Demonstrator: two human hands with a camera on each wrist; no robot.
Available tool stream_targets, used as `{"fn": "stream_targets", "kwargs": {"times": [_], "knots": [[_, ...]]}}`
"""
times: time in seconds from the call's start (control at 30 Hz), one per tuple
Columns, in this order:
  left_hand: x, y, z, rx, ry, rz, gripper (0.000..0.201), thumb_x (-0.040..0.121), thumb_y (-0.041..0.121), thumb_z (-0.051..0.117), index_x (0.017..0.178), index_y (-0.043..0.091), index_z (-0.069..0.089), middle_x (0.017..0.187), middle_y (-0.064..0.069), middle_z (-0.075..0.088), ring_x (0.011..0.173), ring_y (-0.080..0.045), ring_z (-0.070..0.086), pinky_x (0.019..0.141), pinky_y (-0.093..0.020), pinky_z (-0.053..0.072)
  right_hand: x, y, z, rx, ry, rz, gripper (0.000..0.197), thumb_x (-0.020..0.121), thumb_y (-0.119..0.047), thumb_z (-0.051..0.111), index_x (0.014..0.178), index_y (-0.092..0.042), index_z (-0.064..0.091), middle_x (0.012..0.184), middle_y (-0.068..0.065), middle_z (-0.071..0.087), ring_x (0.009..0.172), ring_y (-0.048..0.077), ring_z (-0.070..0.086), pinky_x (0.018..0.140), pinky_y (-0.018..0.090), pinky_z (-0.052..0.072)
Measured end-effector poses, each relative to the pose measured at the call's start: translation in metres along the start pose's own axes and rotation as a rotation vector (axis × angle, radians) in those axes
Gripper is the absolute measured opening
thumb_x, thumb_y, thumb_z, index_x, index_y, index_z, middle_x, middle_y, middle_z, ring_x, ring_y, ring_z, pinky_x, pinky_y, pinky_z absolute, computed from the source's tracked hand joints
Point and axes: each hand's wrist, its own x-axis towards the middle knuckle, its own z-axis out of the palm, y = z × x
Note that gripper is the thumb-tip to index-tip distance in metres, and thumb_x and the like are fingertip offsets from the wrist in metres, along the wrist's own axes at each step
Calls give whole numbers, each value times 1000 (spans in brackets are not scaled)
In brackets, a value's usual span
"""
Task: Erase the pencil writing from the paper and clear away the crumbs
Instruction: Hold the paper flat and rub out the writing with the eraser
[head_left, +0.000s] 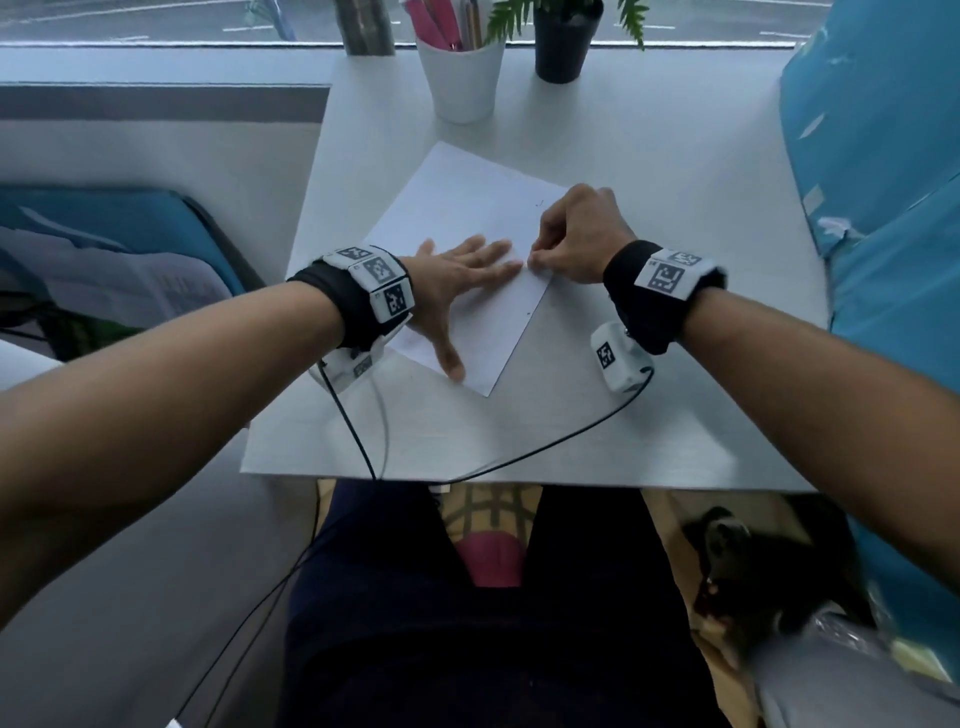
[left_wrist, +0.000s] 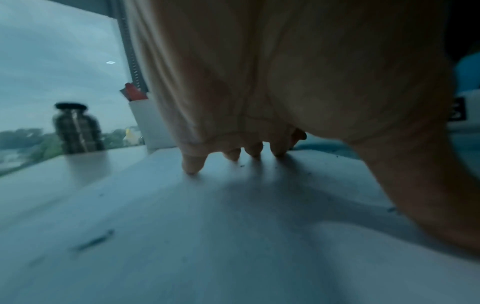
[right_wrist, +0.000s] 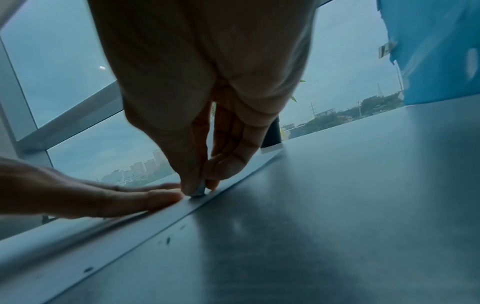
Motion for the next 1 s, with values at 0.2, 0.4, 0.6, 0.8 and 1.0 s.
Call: {"fn": "stream_targets", "kwargs": {"times": [0.2, 0.4, 0.6, 0.8, 1.0], "knots": [[4, 9, -3, 22, -60, -83, 167, 27, 73, 84, 149, 37, -25, 155, 12, -35, 144, -17, -31, 113, -68, -5, -35, -23, 22, 38, -8, -41, 6, 70, -13, 71, 68, -9, 73, 67, 4, 70, 63, 16, 62, 68, 27, 54], [4, 11, -5, 35, -64, -95, 168, 28, 70, 86, 149, 37, -25, 155, 11, -36, 144, -18, -30, 114, -67, -4, -31, -24, 14, 67, -43, -59, 8, 69, -16, 74, 67, -9, 73, 62, 3, 65, 58, 12, 56, 59, 22, 43], [4, 9, -4, -3, -72, -145, 169, 17, 79, 80, 146, 47, -25, 150, 6, -45, 140, -22, -37, 114, -63, -10, -59, -48, 36, 61, -171, -140, 3, 70, -10, 73, 67, -9, 73, 58, -3, 62, 50, 1, 49, 60, 1, 34], [0, 10, -7, 5, -69, -134, 166, 26, 71, 86, 146, 45, -26, 153, 5, -42, 142, -23, -35, 114, -66, -6, -17, -21, 6, 19, 33, 1, 11, 70, -19, 73, 71, -8, 76, 70, 10, 72, 62, 11, 57, 64, 12, 40], [-1, 13, -5, 22, -56, -136, 166, 25, 72, 85, 145, 47, -26, 153, 5, -41, 142, -23, -34, 113, -68, -5, -54, -37, 28, 35, -160, -124, 8, 70, -14, 75, 70, -6, 75, 64, 6, 69, 55, 8, 57, 55, 18, 47]]}}
